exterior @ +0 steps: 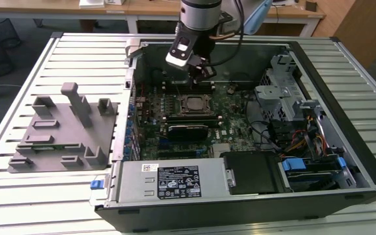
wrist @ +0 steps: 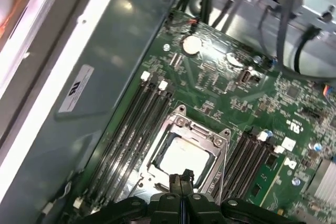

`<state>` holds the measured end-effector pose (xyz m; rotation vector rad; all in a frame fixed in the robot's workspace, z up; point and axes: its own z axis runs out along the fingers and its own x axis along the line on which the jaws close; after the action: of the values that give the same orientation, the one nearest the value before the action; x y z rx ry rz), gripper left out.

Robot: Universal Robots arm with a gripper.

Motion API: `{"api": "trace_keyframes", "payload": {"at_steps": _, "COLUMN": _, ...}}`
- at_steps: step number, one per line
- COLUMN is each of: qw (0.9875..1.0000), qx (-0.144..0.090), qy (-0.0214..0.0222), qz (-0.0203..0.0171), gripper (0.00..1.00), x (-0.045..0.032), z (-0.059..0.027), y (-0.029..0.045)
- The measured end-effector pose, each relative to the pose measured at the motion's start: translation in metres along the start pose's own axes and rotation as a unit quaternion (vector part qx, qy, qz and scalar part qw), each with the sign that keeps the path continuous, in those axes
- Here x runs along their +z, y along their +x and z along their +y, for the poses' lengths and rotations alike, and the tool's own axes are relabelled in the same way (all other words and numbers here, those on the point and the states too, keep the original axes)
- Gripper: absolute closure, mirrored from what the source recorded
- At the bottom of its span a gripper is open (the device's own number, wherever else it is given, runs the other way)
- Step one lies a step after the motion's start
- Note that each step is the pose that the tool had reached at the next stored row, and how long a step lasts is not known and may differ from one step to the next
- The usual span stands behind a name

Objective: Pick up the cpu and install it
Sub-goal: 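Install the first cpu locking lever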

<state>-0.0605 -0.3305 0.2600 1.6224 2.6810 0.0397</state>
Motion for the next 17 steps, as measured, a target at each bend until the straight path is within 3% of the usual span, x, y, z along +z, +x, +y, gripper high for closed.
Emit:
{"api": "trace_keyframes", "payload": {"at_steps": 6, "qw": 0.9994, "qx": -0.035, "qy": 0.0002, "qz": 0.0009, "gripper": 0.89, "x": 0.0, "z": 0.0, "y": 0.0}}
{"api": "trace_keyframes", "payload": {"at_steps": 17, "qw": 0.9962, "qx": -0.087, "qy": 0.0005, "qz": 0.0023, "gripper": 0.89, "x": 0.0, "z": -0.0001, "y": -0.0002}}
